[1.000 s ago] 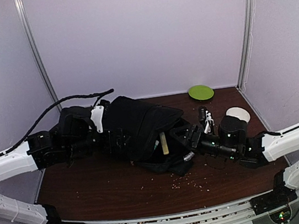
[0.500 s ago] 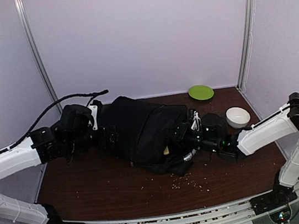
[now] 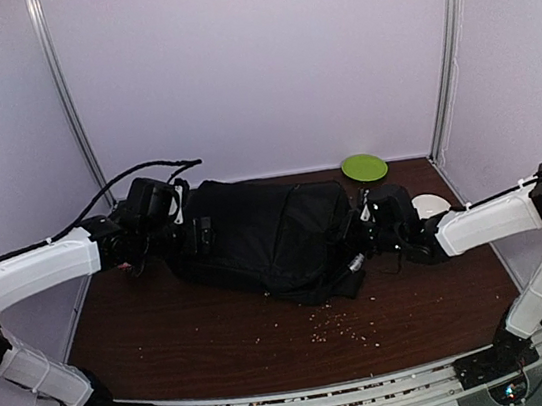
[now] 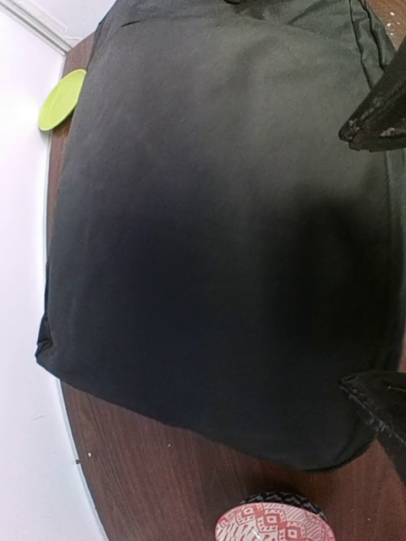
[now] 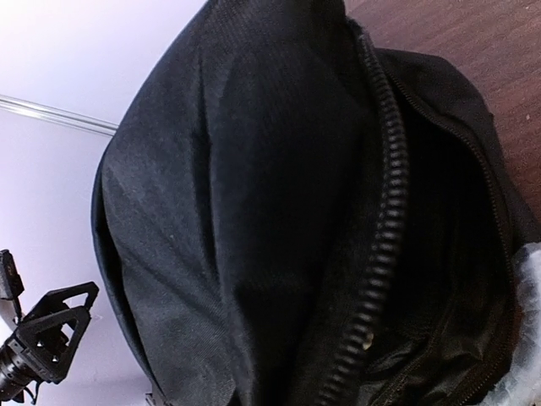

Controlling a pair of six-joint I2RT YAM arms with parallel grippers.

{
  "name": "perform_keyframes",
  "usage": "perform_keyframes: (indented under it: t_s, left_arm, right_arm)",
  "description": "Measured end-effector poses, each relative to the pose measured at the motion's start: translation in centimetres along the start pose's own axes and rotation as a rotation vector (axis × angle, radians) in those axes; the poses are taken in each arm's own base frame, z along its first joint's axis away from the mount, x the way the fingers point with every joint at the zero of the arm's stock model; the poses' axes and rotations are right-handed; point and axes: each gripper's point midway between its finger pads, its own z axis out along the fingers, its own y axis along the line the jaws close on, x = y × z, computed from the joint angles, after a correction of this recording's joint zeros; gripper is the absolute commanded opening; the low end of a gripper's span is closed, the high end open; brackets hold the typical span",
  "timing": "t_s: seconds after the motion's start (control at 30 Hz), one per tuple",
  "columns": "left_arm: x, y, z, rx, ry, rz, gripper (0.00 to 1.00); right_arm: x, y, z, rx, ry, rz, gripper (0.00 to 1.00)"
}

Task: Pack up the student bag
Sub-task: Adjust the student bag at the center of the board.

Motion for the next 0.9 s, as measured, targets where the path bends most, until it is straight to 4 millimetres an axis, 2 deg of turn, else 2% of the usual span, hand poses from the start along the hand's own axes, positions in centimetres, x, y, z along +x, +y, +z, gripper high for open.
perform_keyframes:
  t_s: [0.13,0.23,0.37,0.5,0.57,0.63,0.7,0.77,0.83,0.9]
  left_arm:
    - [-0.3,0.4,0.7,0.009,0.001,-0.021,0.90]
    - [-0.3,0.0,0.9,0.031,0.006,-0.024,0.88]
    - [-0.3,-0.7,1.0,0.063,0.016,-0.033,0.87]
    - [-0.5,-1.0,0.5,0.088,0.005,-0.046,0.87]
    - [-0.5,-0.8,-0.1,0.093,-0.007,-0.053,0.87]
    - [-0.4,-0.6,-1.0,0.098,-0.021,-0.059,0.87]
    - [-0.5,-0.5,-1.6,0.101,-0.032,-0.066,0.87]
    - [-0.3,-0.4,-1.6,0.099,-0.034,-0.069,0.87]
    - [-0.1,-0.3,-1.4,0.094,-0.026,-0.071,0.87]
    - [0.2,-0.3,-1.0,0.090,-0.016,-0.072,0.87]
  right_arm:
    - [-1.6,-1.9,-0.1,0.090,0.005,-0.051,0.25]
    - [-3.3,-3.2,-0.4,0.163,0.007,-0.096,0.45]
    - [-5.8,-3.3,-1.0,0.223,-0.005,-0.152,0.60]
    - [-6.3,-1.8,-3.3,0.226,-0.026,-0.215,0.63]
    - [-6.2,-0.7,-5.4,0.205,-0.062,-0.235,0.63]
    - [-5.9,-0.6,-7.4,0.196,-0.099,-0.240,0.63]
    - [-5.3,-1.8,-8.9,0.212,-0.125,-0.235,0.62]
    - [-4.6,-4.1,-9.5,0.260,-0.135,-0.220,0.60]
    - [-3.9,-6.7,-9.5,0.333,-0.126,-0.214,0.58]
    - [-3.5,-8.2,-8.8,0.393,-0.106,-0.213,0.58]
